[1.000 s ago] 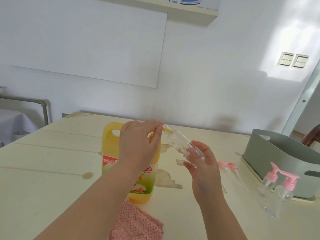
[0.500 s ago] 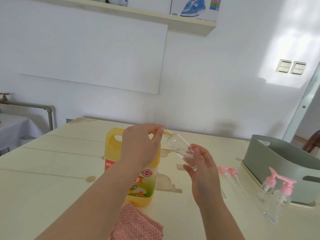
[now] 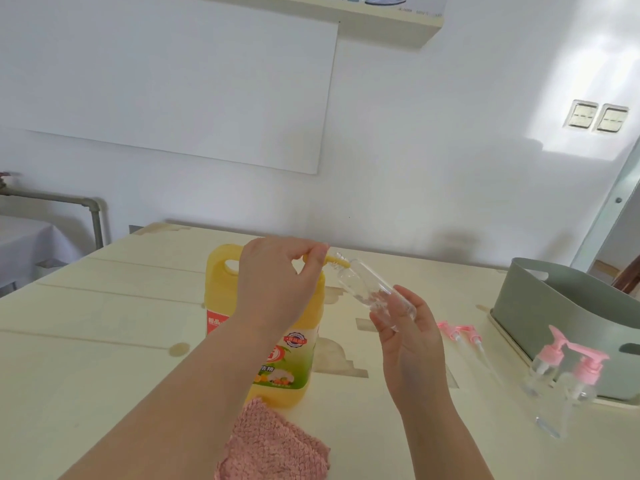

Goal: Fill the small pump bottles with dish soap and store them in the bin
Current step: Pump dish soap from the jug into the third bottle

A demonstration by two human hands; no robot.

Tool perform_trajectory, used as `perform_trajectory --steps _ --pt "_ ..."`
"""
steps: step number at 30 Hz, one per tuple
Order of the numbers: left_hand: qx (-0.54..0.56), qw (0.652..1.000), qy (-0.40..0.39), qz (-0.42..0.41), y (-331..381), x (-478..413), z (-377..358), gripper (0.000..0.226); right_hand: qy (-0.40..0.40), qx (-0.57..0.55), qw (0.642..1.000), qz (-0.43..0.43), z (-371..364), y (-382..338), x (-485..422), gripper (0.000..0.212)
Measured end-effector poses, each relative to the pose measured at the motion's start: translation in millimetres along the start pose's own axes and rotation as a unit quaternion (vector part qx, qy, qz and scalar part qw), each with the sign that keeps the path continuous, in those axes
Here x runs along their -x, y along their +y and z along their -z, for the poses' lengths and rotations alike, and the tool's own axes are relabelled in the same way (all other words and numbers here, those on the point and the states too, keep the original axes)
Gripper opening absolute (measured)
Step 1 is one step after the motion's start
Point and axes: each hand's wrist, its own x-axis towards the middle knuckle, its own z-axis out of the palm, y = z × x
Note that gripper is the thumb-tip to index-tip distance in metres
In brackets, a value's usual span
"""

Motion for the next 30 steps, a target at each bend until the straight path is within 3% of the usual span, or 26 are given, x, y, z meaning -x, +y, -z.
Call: perform_trajectory --steps 5,9,11,15,19,23,28,30 --pt "-0.039 0.999 0.011 -0.005 -1 2 -3 0.027 -0.021 -0.039 0.999 -0.030 4 3 3 0.052" --pt "-0.033 0.999 -0.019 0.039 3 0 0 0.022 -0.010 0.004 0.999 -0.035 4 -1 4 0.098" --pt "-0.037 0.996 -0.043 0.072 4 -2 1 0.025 -0.002 0.023 0.999 -0.034 5 -2 5 0.102" --pt "0.006 0.989 -0.079 0.125 4 -9 5 0.024 -0.022 0.061 0.997 -0.031 5 -5 6 0.077" --pt "0.013 0.989 -0.085 0.125 5 -10 8 0.024 -0.038 0.038 0.998 -0.027 1 -9 5 0.057" --pt "0.018 0.992 -0.069 0.103 4 -9 5 0.025 -0.041 0.039 0.998 -0.006 -1 -6 3 0.061" --pt "0.006 0.998 -0.020 0.065 -3 -5 -2 0.023 -0.038 0.000 0.999 -0.011 2 -2 -1 0.046" --pt "-0.017 0.999 -0.002 0.051 -3 -2 -5 0.023 -0.035 -0.006 0.999 -0.017 3 2 -2 0.056"
